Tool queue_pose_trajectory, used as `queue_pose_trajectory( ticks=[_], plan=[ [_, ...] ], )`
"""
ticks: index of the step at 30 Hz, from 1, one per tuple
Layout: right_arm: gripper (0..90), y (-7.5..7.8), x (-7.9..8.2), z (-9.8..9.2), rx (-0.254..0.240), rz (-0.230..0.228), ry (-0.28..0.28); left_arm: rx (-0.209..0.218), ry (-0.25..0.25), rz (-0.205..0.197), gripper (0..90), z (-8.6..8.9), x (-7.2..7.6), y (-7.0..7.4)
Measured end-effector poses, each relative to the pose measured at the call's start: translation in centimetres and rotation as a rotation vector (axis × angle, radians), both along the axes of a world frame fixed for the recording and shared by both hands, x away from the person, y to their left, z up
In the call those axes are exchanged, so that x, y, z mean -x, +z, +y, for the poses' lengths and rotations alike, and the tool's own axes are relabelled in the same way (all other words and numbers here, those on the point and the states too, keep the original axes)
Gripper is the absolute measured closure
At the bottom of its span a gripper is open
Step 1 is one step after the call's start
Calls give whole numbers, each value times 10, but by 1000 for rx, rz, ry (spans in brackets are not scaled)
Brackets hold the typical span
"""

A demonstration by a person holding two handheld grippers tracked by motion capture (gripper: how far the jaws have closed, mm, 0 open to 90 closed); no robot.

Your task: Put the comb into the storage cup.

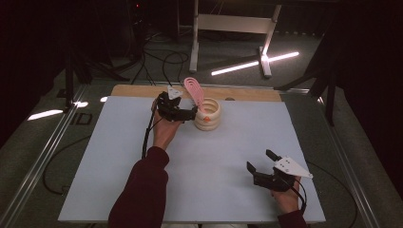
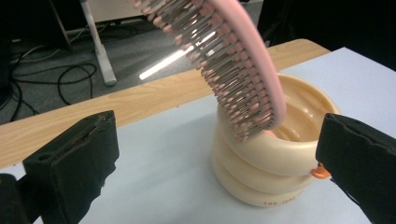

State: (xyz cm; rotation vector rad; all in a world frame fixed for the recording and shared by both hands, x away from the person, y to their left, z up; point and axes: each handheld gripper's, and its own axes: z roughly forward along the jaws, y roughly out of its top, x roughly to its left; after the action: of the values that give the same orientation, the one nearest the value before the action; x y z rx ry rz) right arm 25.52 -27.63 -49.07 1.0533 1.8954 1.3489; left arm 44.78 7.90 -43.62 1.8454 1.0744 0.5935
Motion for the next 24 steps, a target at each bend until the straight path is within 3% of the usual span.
queue_pose_trajectory(
  ticks=[6, 12, 24],
  plan=[
    [123, 0, 0, 1, 3, -1, 2, 9, -17, -4, 0, 7, 7, 5],
    [123, 0, 0, 2, 4, 0, 5, 54, -18, 4, 0, 20, 15, 11],
    [122, -1, 0, 3, 8, 0, 4, 45, -30, 5, 0, 41, 29, 21]
  ],
)
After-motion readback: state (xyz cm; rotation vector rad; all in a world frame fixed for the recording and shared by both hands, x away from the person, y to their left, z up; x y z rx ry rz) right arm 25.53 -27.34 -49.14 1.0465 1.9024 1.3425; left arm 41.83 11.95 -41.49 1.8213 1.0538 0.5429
